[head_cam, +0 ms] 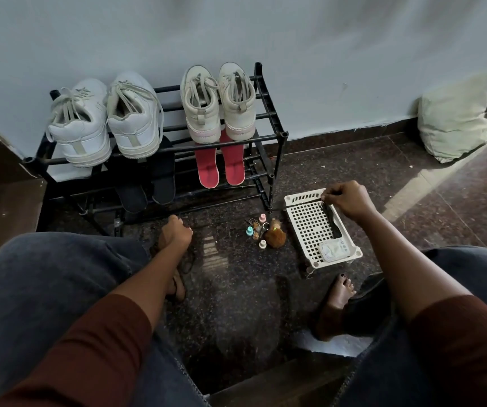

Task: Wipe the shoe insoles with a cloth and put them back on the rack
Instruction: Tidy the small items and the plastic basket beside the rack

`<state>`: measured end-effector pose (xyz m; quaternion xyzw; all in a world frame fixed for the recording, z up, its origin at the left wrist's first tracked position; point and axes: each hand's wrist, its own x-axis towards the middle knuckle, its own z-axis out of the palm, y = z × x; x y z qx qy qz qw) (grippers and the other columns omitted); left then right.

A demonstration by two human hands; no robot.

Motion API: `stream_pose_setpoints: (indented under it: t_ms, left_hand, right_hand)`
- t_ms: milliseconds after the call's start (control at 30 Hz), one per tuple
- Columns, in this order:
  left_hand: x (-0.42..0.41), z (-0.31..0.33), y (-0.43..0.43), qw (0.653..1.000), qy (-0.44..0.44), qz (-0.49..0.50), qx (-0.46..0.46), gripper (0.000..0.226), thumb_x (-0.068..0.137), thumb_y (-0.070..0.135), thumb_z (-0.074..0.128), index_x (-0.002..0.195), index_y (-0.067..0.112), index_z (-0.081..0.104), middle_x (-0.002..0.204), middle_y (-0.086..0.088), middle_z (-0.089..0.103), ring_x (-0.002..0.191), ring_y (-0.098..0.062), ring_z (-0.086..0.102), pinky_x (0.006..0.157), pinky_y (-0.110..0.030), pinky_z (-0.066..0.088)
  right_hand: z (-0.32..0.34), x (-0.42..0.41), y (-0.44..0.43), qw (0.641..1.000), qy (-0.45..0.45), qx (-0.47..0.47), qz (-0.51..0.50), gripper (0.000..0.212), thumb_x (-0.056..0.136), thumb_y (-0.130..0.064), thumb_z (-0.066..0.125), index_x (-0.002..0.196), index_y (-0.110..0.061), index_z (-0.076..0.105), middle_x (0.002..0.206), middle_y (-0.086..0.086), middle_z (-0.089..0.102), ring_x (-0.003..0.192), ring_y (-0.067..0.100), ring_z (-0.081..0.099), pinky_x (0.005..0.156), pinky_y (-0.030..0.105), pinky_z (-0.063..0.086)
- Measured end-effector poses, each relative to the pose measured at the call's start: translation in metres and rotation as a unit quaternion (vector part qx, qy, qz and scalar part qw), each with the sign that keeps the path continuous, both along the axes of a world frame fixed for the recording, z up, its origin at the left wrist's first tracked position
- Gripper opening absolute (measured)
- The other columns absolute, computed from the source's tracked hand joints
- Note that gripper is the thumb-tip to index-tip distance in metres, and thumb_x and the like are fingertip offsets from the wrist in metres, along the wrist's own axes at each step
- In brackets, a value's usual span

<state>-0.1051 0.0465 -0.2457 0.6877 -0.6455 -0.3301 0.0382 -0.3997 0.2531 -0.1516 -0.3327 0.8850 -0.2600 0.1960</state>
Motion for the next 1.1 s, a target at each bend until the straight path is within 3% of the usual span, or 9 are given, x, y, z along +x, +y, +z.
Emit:
stream_pose_setpoints:
  t_ms: [267, 433, 567, 700, 800, 900, 1000, 1100]
  left_hand:
    - [0.004, 0.006, -0.001, 0.999, -0.017, -0.004, -0.030, 0.029, 0.092, 0.011, 0.056, 0.120, 0.007, 0.049, 0.123, -0.018, 0.056, 0.112, -0.036, 0.054, 0.087, -0.039, 0.044]
    - [0.009, 0.008, 0.001, 0.999, -0.028, 0.000, -0.031, 0.027, 0.093, 0.009, 0.053, 0.120, 0.006, 0.050, 0.122, -0.019, 0.056, 0.110, -0.037, 0.055, 0.085, -0.039, 0.046]
    - [0.003, 0.017, 0.007, 1.000, -0.008, -0.010, -0.005, 0.031, 0.091, 0.010, 0.056, 0.120, 0.003, 0.050, 0.124, -0.020, 0.055, 0.114, -0.037, 0.053, 0.085, -0.036, 0.044]
    - [-0.013, 0.032, 0.013, 0.998, 0.044, -0.030, -0.017, 0.046, 0.091, 0.032, 0.058, 0.123, 0.001, 0.051, 0.128, -0.019, 0.053, 0.118, -0.035, 0.051, 0.093, -0.037, 0.042]
    - [-0.031, 0.046, 0.021, 0.991, 0.128, -0.039, 0.002, 0.041, 0.097, 0.040, 0.040, 0.113, 0.004, 0.053, 0.115, -0.019, 0.058, 0.102, -0.035, 0.056, 0.079, -0.036, 0.039]
    - [-0.048, 0.063, 0.033, 0.973, 0.228, -0.042, 0.002, 0.025, 0.098, 0.029, 0.038, 0.099, 0.011, 0.055, 0.097, -0.009, 0.054, 0.086, -0.024, 0.049, 0.071, -0.031, 0.032]
    - [-0.063, 0.075, 0.040, 0.943, 0.329, -0.053, -0.012, 0.023, 0.097, 0.020, 0.040, 0.083, 0.019, 0.057, 0.081, -0.003, 0.053, 0.077, -0.021, 0.048, 0.063, -0.030, 0.033]
    - [-0.071, 0.085, 0.047, 0.909, 0.409, -0.078, 0.015, 0.025, 0.101, 0.017, 0.040, 0.089, 0.017, 0.063, 0.074, 0.005, 0.053, 0.068, -0.011, 0.050, 0.059, -0.025, 0.042]
  right_hand:
    - [0.015, 0.001, 0.002, 0.999, 0.023, 0.029, -0.008, 0.018, 0.090, -0.013, 0.058, 0.102, -0.011, 0.071, 0.104, 0.014, 0.069, 0.108, 0.027, 0.056, 0.083, 0.024, 0.037]
    - [0.026, -0.001, 0.006, 0.997, 0.048, 0.047, -0.033, 0.019, 0.091, -0.011, 0.056, 0.099, -0.013, 0.072, 0.105, 0.015, 0.068, 0.093, 0.024, 0.058, 0.081, 0.027, 0.042]
    - [0.042, 0.009, 0.001, 0.997, 0.077, 0.018, -0.018, 0.016, 0.087, -0.013, 0.062, 0.099, -0.012, 0.072, 0.101, 0.012, 0.070, 0.097, 0.022, 0.060, 0.087, 0.028, 0.045]
    - [0.057, 0.027, -0.014, 0.996, 0.088, -0.025, 0.013, 0.006, 0.079, -0.016, 0.072, 0.084, -0.015, 0.069, 0.091, 0.007, 0.070, 0.077, 0.016, 0.059, 0.079, 0.031, 0.053]
    - [0.064, 0.044, -0.025, 0.993, 0.100, -0.016, 0.059, 0.014, 0.075, -0.019, 0.076, 0.084, -0.012, 0.068, 0.090, 0.005, 0.068, 0.079, 0.015, 0.057, 0.074, 0.024, 0.047]
    - [0.070, 0.061, -0.035, 0.991, 0.098, -0.013, 0.094, 0.019, 0.076, -0.024, 0.075, 0.089, -0.011, 0.072, 0.089, 0.007, 0.070, 0.080, 0.017, 0.060, 0.074, 0.024, 0.046]
    - [0.072, 0.078, -0.045, 0.990, 0.080, -0.023, 0.117, 0.015, 0.086, -0.013, 0.065, 0.099, -0.011, 0.072, 0.099, 0.011, 0.070, 0.087, 0.016, 0.061, 0.079, 0.021, 0.045]
    - [0.073, 0.095, -0.053, 0.981, 0.083, -0.022, 0.173, 0.022, 0.085, 0.002, 0.057, 0.098, -0.010, 0.071, 0.096, 0.007, 0.071, 0.083, 0.014, 0.062, 0.078, 0.020, 0.046]
